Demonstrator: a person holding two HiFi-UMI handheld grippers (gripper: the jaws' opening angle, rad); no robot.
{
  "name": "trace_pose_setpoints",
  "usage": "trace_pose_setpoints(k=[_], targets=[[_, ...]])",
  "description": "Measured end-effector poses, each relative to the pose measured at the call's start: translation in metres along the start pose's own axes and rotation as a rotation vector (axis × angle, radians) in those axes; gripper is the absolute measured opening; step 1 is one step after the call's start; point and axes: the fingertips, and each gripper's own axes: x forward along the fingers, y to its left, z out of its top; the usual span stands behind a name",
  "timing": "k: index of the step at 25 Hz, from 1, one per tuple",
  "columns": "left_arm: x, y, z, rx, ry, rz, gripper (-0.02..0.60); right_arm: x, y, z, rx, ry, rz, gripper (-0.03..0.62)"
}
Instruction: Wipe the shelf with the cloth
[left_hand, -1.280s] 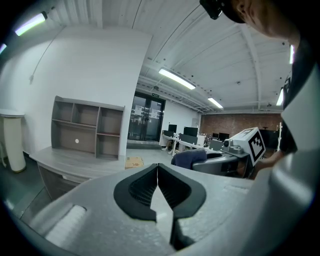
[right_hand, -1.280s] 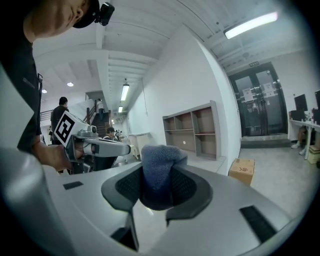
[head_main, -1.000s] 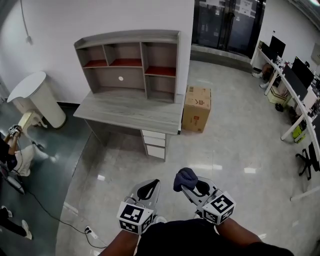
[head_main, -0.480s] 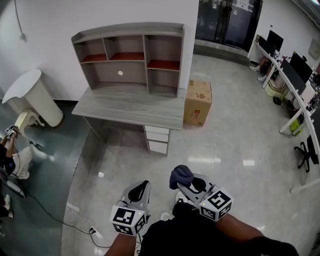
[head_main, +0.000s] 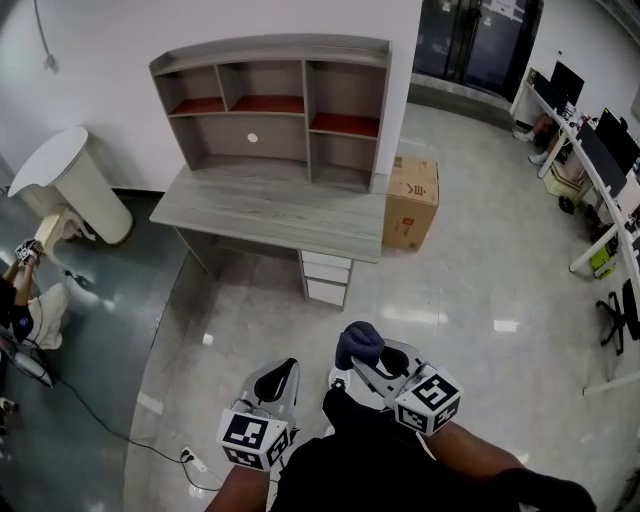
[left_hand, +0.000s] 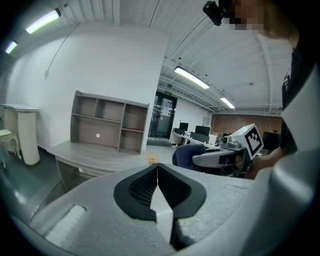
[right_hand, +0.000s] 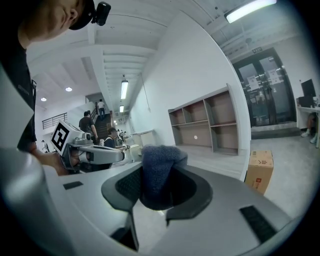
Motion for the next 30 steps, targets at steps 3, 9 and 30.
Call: trace_pose_setpoints(k=[3, 9, 30], targets=[[0.016, 0.022, 0.0, -0.012, 0.016, 0.016, 0.011, 0.024, -0.014, 0.005, 0.009, -0.005, 0.01, 0.137], [0.059, 0.056, 0.028, -0.02, -0.004, 0.01, 0.011, 0.067, -0.055, 0.025, -0.019, -0.022, 0.001, 0.137], [0.198, 0.138, 0.1, 0.041, 0.031, 0.017, 0.011, 0.17, -0.185, 0.086, -0.004, -0.015, 0.0, 0.137]])
